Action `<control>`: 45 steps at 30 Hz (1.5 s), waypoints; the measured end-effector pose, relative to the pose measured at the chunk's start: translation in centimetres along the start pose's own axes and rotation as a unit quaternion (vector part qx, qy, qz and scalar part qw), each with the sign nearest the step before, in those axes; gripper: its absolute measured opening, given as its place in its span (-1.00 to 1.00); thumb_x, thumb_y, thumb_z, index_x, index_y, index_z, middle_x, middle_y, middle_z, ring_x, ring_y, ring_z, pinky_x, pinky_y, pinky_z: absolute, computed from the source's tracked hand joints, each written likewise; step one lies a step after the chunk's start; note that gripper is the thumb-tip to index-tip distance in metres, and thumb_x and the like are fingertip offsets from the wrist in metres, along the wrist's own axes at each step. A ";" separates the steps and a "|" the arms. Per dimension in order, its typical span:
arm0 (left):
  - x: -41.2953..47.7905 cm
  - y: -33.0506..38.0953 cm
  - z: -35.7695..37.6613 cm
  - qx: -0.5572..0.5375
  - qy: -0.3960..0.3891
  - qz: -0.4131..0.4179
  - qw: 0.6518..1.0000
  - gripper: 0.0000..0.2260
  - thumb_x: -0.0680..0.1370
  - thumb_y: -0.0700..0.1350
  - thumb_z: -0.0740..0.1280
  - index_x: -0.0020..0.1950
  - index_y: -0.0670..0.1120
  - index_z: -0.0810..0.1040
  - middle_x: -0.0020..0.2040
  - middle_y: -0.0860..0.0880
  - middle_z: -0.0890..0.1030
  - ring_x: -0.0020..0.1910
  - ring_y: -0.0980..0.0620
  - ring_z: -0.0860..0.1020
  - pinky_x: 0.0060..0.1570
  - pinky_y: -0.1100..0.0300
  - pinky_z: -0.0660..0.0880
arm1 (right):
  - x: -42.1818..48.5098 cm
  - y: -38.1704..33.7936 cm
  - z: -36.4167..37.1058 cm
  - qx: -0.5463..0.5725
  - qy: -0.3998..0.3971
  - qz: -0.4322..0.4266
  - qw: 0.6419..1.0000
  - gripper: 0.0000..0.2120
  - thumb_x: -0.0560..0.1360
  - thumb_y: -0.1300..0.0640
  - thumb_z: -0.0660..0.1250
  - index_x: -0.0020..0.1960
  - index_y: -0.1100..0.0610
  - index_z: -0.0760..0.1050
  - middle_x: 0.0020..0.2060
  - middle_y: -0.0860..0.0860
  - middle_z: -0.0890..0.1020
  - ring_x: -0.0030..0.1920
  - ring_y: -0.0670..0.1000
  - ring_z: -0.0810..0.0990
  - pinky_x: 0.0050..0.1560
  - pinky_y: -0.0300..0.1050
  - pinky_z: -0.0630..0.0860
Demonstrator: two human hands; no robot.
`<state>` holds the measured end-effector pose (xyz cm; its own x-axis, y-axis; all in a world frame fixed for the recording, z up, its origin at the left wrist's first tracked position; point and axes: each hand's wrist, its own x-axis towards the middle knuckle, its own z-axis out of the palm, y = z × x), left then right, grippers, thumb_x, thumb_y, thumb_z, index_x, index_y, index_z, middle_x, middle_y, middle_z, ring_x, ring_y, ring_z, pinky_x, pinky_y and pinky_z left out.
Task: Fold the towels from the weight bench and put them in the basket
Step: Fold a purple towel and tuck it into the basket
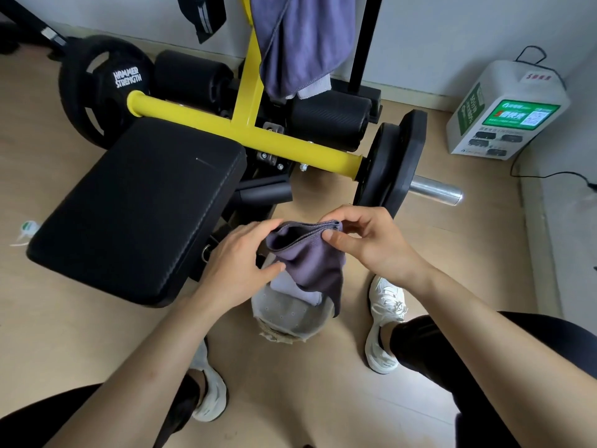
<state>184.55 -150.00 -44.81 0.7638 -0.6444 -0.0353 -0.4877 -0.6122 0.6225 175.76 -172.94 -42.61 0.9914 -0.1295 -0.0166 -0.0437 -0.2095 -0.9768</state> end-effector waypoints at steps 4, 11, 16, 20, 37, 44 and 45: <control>0.0 -0.3 0.5 -0.008 0.048 0.002 0.999 -0.79 0.50 -0.07 0.50 0.13 0.06 0.65 -0.05 0.17 0.67 -0.04 0.03 0.62 -0.08 -0.02 0.57 | 0.2 0.0 -1.0 -0.014 0.018 0.008 1.000 -0.93 0.54 0.34 0.40 -0.01 0.26 0.65 -0.17 0.02 0.69 -0.16 -0.08 0.61 -0.04 -0.17 0.54; 0.2 0.4 -0.2 -0.171 0.137 0.048 0.975 -0.83 0.47 -0.03 0.45 -0.01 -0.09 0.70 0.00 0.11 0.71 0.05 0.08 0.67 0.05 0.13 0.58 | 0.7 1.3 -2.6 -0.148 0.079 0.031 0.985 -0.86 0.53 0.28 0.41 -0.10 0.05 0.62 -0.22 0.02 0.67 -0.19 -0.04 0.59 -0.04 -0.02 0.57; 0.3 2.0 0.1 -0.290 0.101 -0.016 0.952 -0.89 0.49 -0.10 0.44 -0.03 -0.08 0.62 -0.10 0.01 0.72 -0.07 0.09 0.68 -0.06 0.21 0.57 | 0.5 0.9 -2.2 -0.183 0.030 0.024 0.982 -0.73 0.42 0.39 0.39 -0.07 0.04 0.60 -0.20 -0.06 0.67 -0.17 -0.07 0.61 -0.11 -0.26 0.51; 0.3 2.4 0.1 -0.316 0.092 -0.018 0.944 -0.87 0.48 -0.10 0.45 -0.06 -0.11 0.57 -0.22 0.06 0.67 -0.23 0.18 0.59 -0.17 0.34 0.47 | 0.1 0.0 -0.6 -0.163 -0.037 0.013 0.986 -0.60 0.36 0.27 0.55 0.17 0.11 0.59 -0.05 -0.07 0.67 -0.01 -0.14 0.62 0.10 -0.24 0.54; -0.3 1.4 4.0 -0.312 0.007 -0.048 0.949 -0.76 0.42 -0.05 0.51 0.04 -0.11 0.71 -0.05 0.01 0.76 -0.05 0.02 0.71 -0.02 0.10 0.63 | -0.8 -2.6 -0.1 -0.106 0.046 -0.107 0.988 -0.91 0.51 0.20 0.47 0.00 0.07 0.64 -0.15 -0.10 0.67 -0.11 -0.19 0.61 -0.03 -0.30 0.49; -0.8 -0.5 7.8 -0.251 -0.046 -0.115 0.960 -0.69 0.34 0.20 0.46 -0.09 0.01 0.69 -0.16 -0.01 0.74 -0.11 -0.11 0.68 -0.06 -0.12 0.59 | -0.9 -4.3 -3.9 -0.073 0.156 -0.112 0.979 -0.94 0.51 0.26 0.45 -0.03 0.16 0.64 -0.15 -0.05 0.68 -0.12 -0.23 0.61 -0.02 -0.32 0.50; -1.0 -1.0 8.3 -0.241 -0.055 -0.124 0.961 -0.68 0.34 0.20 0.46 -0.07 0.01 0.68 -0.15 -0.01 0.74 -0.08 -0.14 0.67 -0.03 -0.17 0.60 | -0.9 -4.4 -4.4 -0.077 0.171 -0.111 0.976 -0.94 0.51 0.27 0.45 -0.03 0.15 0.64 -0.16 -0.06 0.67 -0.13 -0.24 0.60 -0.02 -0.33 0.50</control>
<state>180.79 -152.55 -51.86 0.7692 -0.5672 -0.2943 -0.0249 -0.4869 0.8731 174.53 -176.16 -37.39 0.8809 -0.3742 0.2899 0.1234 -0.4095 -0.9039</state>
